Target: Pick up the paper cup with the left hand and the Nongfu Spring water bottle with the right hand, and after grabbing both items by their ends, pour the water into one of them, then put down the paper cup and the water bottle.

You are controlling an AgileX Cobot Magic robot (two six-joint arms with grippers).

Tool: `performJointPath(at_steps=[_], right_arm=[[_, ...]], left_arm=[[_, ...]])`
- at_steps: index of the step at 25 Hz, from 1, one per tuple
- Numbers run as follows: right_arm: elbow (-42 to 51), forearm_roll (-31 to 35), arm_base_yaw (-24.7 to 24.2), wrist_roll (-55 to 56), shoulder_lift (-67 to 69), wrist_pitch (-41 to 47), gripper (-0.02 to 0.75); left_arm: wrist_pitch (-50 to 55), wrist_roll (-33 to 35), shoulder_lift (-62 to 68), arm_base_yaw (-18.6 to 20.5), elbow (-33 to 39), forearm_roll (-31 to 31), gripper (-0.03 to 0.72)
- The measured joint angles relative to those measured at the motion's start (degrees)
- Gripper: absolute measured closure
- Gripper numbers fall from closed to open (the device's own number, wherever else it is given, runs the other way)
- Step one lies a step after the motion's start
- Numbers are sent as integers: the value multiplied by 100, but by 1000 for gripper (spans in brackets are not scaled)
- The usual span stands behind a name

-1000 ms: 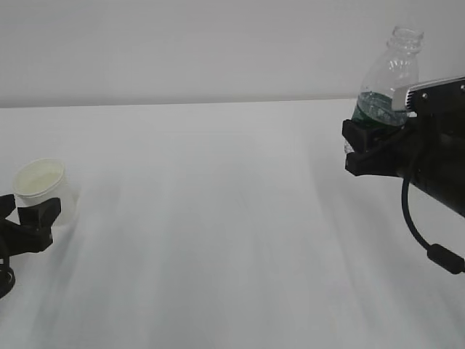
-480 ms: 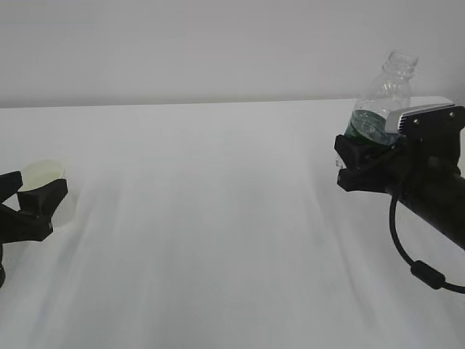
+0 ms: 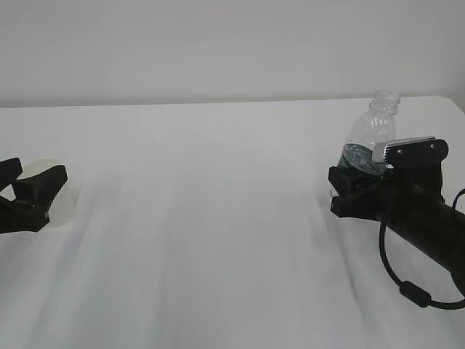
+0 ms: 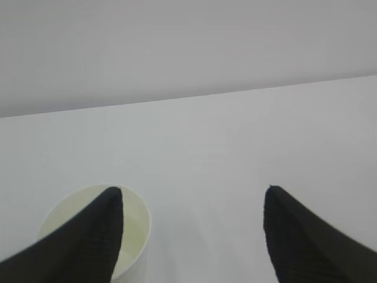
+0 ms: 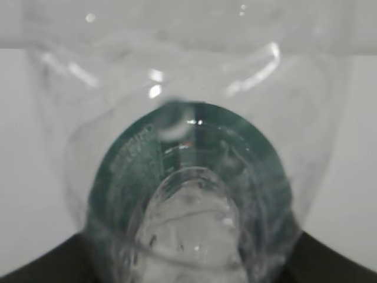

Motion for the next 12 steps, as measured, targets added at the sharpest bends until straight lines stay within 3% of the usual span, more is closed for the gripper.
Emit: performJointPath(at_steps=[12], right_arm=[[-279,195,0,-19,370,-26,372]], left_arm=[[0,-4,-13,0,207,26,163]])
